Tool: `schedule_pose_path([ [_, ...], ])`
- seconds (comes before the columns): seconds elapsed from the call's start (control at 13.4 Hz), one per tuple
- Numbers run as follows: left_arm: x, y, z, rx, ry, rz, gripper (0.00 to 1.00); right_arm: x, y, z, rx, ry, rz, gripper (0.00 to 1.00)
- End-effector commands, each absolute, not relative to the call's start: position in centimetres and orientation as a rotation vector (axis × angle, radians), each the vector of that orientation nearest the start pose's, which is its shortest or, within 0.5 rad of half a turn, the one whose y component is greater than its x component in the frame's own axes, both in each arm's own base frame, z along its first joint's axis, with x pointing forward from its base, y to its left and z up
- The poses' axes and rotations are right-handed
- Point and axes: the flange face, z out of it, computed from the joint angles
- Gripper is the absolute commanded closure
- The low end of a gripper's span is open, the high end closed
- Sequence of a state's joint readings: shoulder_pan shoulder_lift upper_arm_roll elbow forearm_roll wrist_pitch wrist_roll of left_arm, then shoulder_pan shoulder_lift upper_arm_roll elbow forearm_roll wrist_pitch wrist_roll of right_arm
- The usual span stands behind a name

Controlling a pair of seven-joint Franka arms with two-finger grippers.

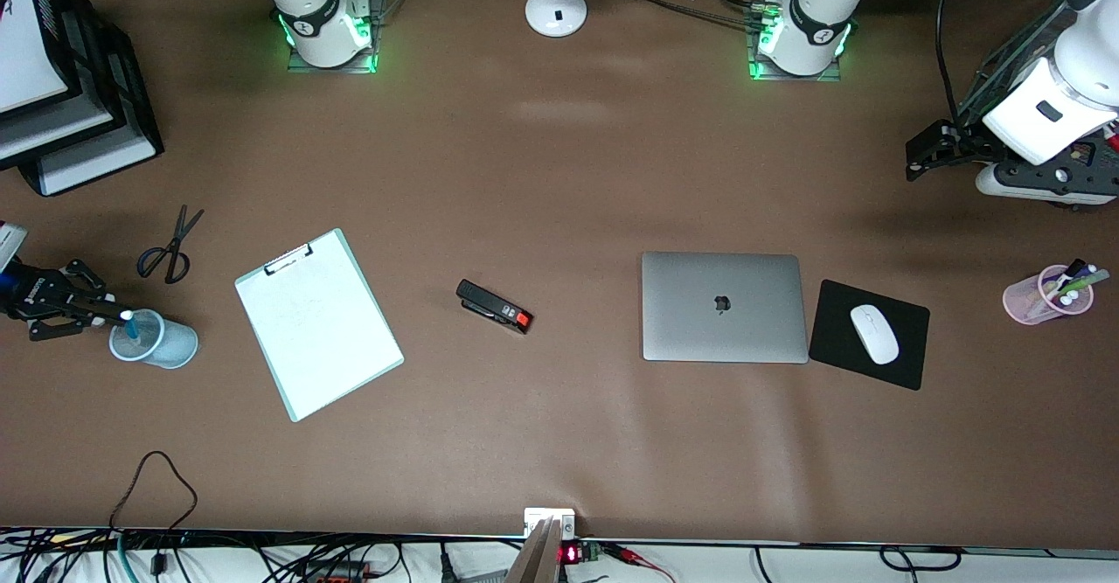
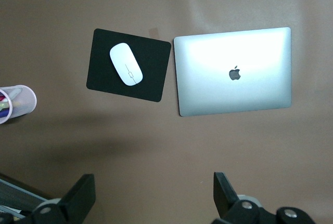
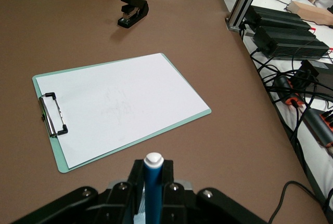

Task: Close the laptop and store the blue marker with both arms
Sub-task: 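Carry the blue marker over the light blue cup with the right gripper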

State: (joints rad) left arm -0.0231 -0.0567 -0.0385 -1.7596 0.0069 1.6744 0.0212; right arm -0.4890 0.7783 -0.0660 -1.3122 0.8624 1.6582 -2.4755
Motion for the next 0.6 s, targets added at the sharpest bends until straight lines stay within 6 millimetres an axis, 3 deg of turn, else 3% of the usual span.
schedule_pose_path([
  [0.0, 54.4, -3.1, 58.0, -3.139, 0.144, 0.058, 0.00, 64.9, -30.2, 26.4, 2.232, 2.428, 1.402, 1.00],
  [0.52, 54.4, -3.1, 58.1, -3.139, 0.144, 0.056, 0.00, 64.8, -31.0, 24.2, 2.270, 2.412, 1.400, 1.00],
])
